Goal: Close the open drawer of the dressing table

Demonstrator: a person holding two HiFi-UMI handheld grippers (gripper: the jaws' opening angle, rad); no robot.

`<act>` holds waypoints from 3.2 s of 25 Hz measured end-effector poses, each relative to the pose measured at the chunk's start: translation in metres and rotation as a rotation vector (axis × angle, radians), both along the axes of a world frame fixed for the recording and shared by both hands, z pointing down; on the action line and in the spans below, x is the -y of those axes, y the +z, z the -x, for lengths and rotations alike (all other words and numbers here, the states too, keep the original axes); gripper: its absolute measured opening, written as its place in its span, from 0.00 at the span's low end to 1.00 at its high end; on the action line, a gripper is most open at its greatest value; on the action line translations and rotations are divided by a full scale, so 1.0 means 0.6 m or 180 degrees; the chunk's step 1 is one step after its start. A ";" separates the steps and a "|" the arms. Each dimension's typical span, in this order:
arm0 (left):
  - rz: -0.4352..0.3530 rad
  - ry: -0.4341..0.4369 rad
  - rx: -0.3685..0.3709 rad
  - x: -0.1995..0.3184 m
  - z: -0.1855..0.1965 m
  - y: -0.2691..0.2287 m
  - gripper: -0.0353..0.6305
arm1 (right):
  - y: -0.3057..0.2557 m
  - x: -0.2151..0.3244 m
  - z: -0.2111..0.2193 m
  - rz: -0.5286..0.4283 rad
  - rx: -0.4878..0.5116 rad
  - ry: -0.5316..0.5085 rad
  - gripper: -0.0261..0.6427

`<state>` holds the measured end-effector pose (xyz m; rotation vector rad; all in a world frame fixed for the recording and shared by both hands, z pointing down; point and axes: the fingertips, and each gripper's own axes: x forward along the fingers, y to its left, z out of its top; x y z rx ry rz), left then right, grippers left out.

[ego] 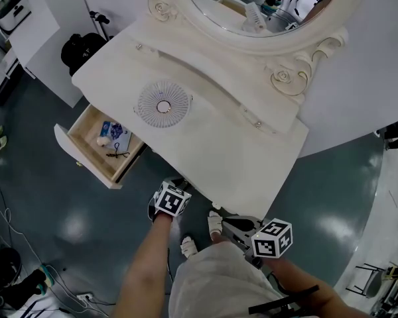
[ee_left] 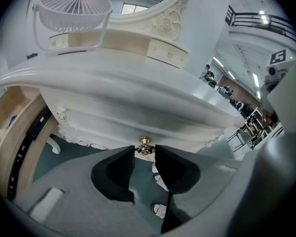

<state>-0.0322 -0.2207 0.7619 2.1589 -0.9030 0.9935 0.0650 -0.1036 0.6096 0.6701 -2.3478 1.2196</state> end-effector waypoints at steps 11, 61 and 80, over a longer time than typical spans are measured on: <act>0.0036 0.0016 0.0039 -0.005 -0.002 0.000 0.26 | -0.004 0.001 0.000 -0.0028 0.0002 0.0033 0.07; -0.0573 -0.0124 -0.0296 -0.165 -0.017 -0.247 0.15 | -0.110 -0.082 0.022 -0.0391 0.0281 0.0283 0.07; -0.0703 -0.0332 -0.0790 -0.256 -0.033 -0.341 0.07 | -0.151 -0.110 0.046 -0.0551 0.0390 0.0238 0.07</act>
